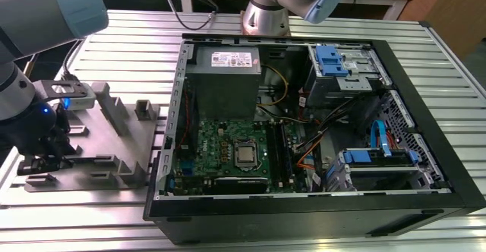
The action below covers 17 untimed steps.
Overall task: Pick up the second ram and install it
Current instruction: 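Pick up the second ram and move it above second insertion slot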
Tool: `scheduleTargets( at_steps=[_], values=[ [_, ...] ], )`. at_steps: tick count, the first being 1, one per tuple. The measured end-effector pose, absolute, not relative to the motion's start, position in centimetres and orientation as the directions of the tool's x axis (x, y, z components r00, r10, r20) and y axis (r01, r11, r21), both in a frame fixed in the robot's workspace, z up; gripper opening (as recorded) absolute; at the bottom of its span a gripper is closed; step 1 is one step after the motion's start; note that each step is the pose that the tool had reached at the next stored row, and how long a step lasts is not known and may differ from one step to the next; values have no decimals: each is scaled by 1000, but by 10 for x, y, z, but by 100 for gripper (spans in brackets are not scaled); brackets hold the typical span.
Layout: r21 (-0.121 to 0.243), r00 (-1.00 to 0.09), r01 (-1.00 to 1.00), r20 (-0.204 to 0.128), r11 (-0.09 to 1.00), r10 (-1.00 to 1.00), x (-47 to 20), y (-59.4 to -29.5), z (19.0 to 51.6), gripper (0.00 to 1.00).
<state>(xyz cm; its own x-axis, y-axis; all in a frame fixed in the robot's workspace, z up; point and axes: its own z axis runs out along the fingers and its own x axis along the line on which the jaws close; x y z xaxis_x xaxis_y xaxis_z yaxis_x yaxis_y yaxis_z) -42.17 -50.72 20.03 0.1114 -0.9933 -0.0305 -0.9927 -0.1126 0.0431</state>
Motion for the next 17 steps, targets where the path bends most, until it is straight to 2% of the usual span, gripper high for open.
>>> scheduleTargets(
  at_steps=[17],
  values=[
    [37, 111, -993, -37, -112, -993, -422, -507, 200, 33]
  ],
)
